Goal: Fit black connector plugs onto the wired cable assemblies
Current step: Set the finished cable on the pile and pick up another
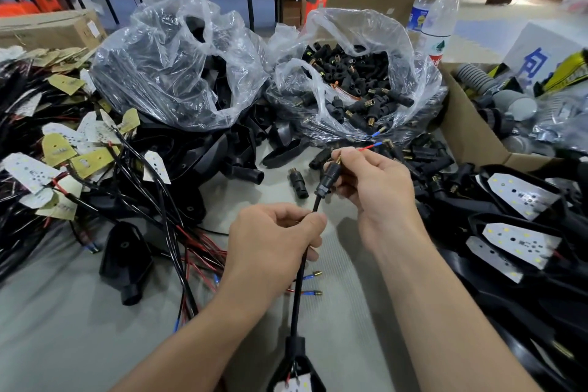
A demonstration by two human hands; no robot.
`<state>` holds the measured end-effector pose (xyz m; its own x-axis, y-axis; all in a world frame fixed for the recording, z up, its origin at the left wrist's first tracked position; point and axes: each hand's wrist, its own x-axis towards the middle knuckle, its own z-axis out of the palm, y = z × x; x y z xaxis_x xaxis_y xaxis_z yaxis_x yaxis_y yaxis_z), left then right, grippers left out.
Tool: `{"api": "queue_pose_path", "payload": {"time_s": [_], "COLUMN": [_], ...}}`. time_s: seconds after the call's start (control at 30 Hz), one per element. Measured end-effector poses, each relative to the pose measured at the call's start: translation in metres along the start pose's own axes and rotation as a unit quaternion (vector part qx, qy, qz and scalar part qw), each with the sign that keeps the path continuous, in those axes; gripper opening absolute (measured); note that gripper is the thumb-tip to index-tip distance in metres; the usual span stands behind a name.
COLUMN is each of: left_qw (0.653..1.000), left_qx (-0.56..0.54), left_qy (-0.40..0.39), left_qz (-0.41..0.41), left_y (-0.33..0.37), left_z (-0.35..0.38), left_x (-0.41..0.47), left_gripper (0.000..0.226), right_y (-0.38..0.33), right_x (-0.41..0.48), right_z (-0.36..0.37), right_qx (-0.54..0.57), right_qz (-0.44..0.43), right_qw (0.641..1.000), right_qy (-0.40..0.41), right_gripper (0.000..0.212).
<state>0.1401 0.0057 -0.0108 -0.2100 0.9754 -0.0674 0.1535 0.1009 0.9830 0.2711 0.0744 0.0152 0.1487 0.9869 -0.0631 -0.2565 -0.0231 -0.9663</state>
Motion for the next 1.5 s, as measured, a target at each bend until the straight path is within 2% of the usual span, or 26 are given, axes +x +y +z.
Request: {"api": "queue_pose_path", "payload": {"time_s": [0.07, 0.27, 0.5, 0.87, 1.03, 1.17, 1.3, 1.5], "left_qw": [1.0, 0.999, 0.994, 0.988, 0.982, 0.976, 0.975, 0.986], "left_qx": [0.0, -0.009, 0.009, 0.053, 0.079, 0.096, 0.119, 0.05], "left_qy": [-0.005, 0.025, 0.072, 0.107, 0.106, 0.121, 0.109, 0.095], "left_qz": [-0.004, 0.018, 0.082, 0.099, 0.137, 0.153, 0.154, 0.128], "left_y": [0.001, -0.003, -0.001, 0.003, 0.001, -0.001, 0.0, -0.001], "left_z": [-0.001, -0.004, -0.002, -0.007, -0.009, -0.011, -0.01, -0.011], "left_x": [0.0, 0.001, -0.002, 0.001, -0.001, -0.003, -0.002, 0.0], "left_gripper": [0.015, 0.018, 0.018, 0.02, 0.015, 0.016, 0.016, 0.015], "right_y": [0.001, -0.002, -0.005, 0.0, 0.001, -0.003, 0.002, 0.003], "right_x": [0.001, 0.001, 0.002, -0.007, -0.009, -0.008, -0.011, -0.012], "right_z": [-0.001, -0.004, -0.011, 0.001, 0.002, -0.009, -0.007, -0.004], "right_qx": [-0.004, -0.03, -0.019, 0.045, 0.007, -0.024, -0.048, -0.008], "right_qz": [0.001, 0.043, 0.035, 0.061, 0.052, 0.052, 0.035, 0.057], "right_qw": [1.0, 0.993, 0.993, 0.989, 0.993, 0.987, 0.987, 0.984], "right_qy": [0.006, -0.107, -0.109, -0.128, -0.106, -0.149, -0.147, -0.169], "right_gripper": [0.032, 0.014, 0.013, 0.017, 0.023, 0.02, 0.018, 0.021]}}
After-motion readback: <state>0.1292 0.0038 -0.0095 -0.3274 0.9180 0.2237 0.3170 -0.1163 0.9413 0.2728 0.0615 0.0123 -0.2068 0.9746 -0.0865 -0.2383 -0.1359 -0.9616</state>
